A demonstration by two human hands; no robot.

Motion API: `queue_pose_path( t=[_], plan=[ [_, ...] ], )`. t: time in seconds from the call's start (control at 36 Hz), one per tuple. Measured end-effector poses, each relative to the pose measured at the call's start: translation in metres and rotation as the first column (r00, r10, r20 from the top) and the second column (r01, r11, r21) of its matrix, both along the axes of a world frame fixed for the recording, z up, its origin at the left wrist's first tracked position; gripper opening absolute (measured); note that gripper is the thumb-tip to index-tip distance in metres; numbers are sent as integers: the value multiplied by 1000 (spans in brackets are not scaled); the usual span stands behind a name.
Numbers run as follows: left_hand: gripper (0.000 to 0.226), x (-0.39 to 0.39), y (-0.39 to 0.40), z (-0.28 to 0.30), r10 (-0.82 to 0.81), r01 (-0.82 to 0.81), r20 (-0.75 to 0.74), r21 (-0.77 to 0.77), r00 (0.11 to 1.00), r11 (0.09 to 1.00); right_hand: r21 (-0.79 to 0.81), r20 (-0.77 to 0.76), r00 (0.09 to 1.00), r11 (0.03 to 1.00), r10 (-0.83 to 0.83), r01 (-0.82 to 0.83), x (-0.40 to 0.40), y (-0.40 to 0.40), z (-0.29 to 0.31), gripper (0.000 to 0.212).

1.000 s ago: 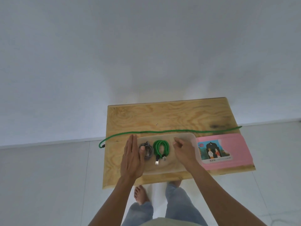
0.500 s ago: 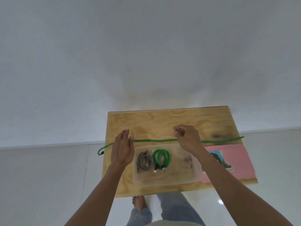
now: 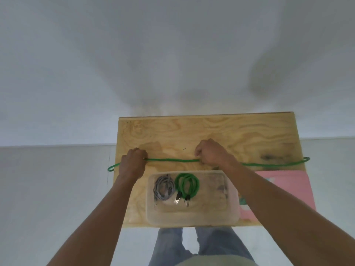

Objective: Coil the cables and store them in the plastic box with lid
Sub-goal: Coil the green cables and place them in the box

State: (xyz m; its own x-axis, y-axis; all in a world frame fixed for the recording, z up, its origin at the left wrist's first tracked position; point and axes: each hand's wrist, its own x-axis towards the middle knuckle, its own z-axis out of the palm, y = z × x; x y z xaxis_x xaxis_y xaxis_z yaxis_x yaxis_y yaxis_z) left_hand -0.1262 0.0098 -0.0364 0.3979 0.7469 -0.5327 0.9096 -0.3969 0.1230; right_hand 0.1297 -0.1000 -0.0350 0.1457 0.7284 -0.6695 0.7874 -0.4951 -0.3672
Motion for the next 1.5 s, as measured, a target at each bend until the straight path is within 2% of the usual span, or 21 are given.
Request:
queue_pose_path(
  t=[0.17, 0.36, 0.5, 0.56, 0.67, 0.78, 0.83, 0.92, 1.06, 1.11, 1.17, 1.19, 1.25, 1.31, 1.36, 1.39, 1.44, 1.5],
  plan=[
    [14, 6, 0, 9, 45, -45, 19, -14, 999, 999, 31, 33, 998, 998, 53, -54, 2, 0, -1, 26],
    [5, 6, 11, 40, 180, -154, 245, -121, 953, 981, 100, 100, 994, 994, 42, -52, 3, -1, 17, 27],
    [5, 2, 17, 71, 157, -140, 388, -72, 908, 987, 205, 127, 991, 978, -51, 24, 7, 7, 52, 35],
    [11, -3, 19, 85, 134, -137, 416, -24, 900, 990, 296, 142, 987, 955, -69, 24, 8, 11, 74, 29],
    [36, -20, 26, 116, 110, -157, 469, 64, 876, 985, 490, 187, 973, 871, -135, 27, 15, 14, 125, 18],
    [52, -48, 30, 146, 108, -192, 587, 83, 802, 978, 659, 152, 962, 748, -229, 74, 19, 9, 176, 13],
    [53, -62, 31, 157, 139, -228, 642, 57, 754, 972, 736, 123, 956, 671, -265, 91, 19, 5, 197, 12],
    [47, -84, 31, 170, 112, -234, 666, 96, 738, 967, 820, 88, 944, 562, -317, 112, 16, 2, 226, 13],
    [52, -98, 24, 188, 127, -274, 738, 80, 663, 958, 888, -73, 910, 389, -408, 246, -1, 9, 266, 12],
    [56, -90, 17, 199, 173, -312, 795, 21, 581, 950, 891, -150, 887, 329, -436, 313, -11, 14, 277, 11],
    [57, -77, 9, 214, 260, -354, 867, -105, 426, 929, 869, -211, 869, 321, -447, 376, -19, 19, 285, 12],
    [57, -69, 5, 224, 313, -362, 891, -187, 330, 913, 851, -205, 872, 360, -444, 383, -22, 21, 287, 16],
    [53, -50, -2, 246, 414, -345, 899, -346, 146, 873, 806, -83, 895, 499, -438, 318, -26, 22, 288, 33],
    [45, -30, -11, 271, 500, -283, 866, -477, 13, 832, 776, -50, 908, 556, -417, 298, -33, 17, 294, 51],
    [39, -11, -21, 293, 581, -200, 811, -583, -77, 788, 777, -136, 926, 542, -352, 320, -48, 6, 302, 55],
    [37, -2, -26, 303, 615, -164, 780, -625, -110, 763, 769, -161, 945, 564, -284, 301, -55, -2, 305, 54],
    [34, 16, -35, 320, 677, -110, 716, -697, -169, 709, 689, -260, 961, 679, -92, 252, -67, -20, 307, 50],
    [33, 34, -44, 333, 729, -51, 642, -758, -238, 651, 576, -398, 916, 792, 55, 203, -74, -40, 303, 43]
  ],
)
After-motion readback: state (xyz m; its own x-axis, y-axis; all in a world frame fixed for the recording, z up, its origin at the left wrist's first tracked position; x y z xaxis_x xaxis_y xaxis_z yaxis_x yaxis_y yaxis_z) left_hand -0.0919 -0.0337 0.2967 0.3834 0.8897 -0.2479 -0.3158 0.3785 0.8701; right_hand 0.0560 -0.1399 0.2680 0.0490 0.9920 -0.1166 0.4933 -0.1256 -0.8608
